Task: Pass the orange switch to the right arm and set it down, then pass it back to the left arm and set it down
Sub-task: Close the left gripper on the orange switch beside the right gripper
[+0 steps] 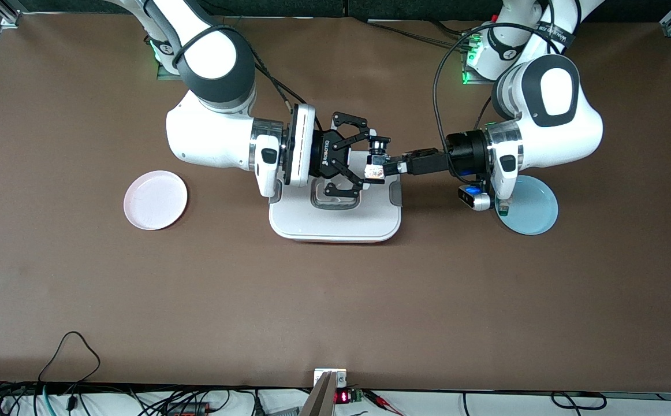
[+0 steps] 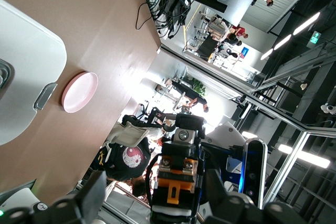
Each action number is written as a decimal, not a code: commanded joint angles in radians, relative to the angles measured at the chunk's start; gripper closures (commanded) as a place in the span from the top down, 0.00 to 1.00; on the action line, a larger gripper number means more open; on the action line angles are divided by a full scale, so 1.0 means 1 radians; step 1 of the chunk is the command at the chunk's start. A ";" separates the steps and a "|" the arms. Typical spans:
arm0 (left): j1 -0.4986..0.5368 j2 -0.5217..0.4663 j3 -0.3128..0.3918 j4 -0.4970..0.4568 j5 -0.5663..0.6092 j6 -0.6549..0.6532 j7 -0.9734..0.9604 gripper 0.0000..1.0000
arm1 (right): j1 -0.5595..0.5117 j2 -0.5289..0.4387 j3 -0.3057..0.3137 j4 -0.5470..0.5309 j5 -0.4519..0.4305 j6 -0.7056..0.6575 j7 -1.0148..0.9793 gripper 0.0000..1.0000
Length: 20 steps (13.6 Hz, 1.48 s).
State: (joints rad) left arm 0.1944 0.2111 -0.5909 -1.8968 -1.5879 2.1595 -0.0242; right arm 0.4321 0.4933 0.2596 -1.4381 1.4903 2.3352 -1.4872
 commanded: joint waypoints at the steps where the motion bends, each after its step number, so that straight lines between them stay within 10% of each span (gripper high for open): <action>1: -0.036 0.022 -0.009 0.047 -0.027 0.058 -0.028 0.79 | 0.000 -0.004 0.003 0.004 0.030 0.013 -0.008 0.34; 11: -0.044 0.024 -0.004 0.054 -0.020 0.077 -0.079 0.58 | 0.001 -0.005 0.003 0.004 0.031 0.015 -0.008 0.34; 17: -0.024 0.019 -0.001 0.056 -0.014 0.014 -0.129 0.12 | 0.002 -0.005 0.003 0.004 0.031 0.027 -0.008 0.34; 20: -0.021 0.021 0.000 0.058 -0.012 0.005 -0.132 0.07 | 0.002 -0.005 0.003 0.002 0.031 0.027 -0.008 0.34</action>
State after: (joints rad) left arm 0.1599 0.2220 -0.5885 -1.8567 -1.5902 2.1965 -0.1130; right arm 0.4349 0.4923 0.2613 -1.4371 1.5038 2.3414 -1.4613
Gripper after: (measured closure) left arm 0.634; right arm 0.273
